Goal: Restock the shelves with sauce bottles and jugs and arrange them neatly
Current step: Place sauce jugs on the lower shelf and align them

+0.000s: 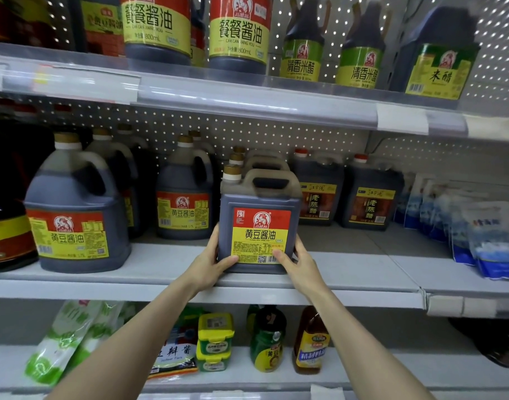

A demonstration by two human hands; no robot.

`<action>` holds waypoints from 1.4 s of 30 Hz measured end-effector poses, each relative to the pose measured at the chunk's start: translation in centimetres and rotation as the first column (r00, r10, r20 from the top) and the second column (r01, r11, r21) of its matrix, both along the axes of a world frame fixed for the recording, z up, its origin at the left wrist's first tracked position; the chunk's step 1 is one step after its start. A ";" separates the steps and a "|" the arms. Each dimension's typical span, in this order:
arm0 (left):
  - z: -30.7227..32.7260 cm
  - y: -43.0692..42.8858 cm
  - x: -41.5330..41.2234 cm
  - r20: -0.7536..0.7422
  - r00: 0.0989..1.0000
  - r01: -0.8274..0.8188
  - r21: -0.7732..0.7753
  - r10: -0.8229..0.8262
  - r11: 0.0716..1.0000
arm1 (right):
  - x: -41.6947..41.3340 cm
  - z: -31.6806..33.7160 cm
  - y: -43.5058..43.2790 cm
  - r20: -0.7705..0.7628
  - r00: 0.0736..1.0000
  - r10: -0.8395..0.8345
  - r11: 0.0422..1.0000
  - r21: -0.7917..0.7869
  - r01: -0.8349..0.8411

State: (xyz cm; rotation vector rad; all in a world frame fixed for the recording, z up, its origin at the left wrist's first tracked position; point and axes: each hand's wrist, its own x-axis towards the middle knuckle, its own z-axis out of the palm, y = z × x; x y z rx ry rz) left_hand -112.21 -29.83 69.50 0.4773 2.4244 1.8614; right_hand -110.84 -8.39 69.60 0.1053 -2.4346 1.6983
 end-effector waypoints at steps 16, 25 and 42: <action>-0.6 0.3 -0.5 0.004 0.998 -0.068 -0.060 0.068 0.996 | -0.2 -0.5 -0.3 0.008 0.997 -0.071 0.997 0.024 0.070; -0.9 0.2 -0.6 -0.001 0.997 -0.077 -0.042 0.077 0.996 | -0.1 -0.4 -0.2 0.034 0.997 -0.063 0.998 0.027 0.062; -0.5 0.6 -0.8 0.035 0.994 -0.099 -0.092 0.103 0.991 | -0.2 -0.4 -0.6 0.027 0.994 -0.104 0.994 0.024 0.104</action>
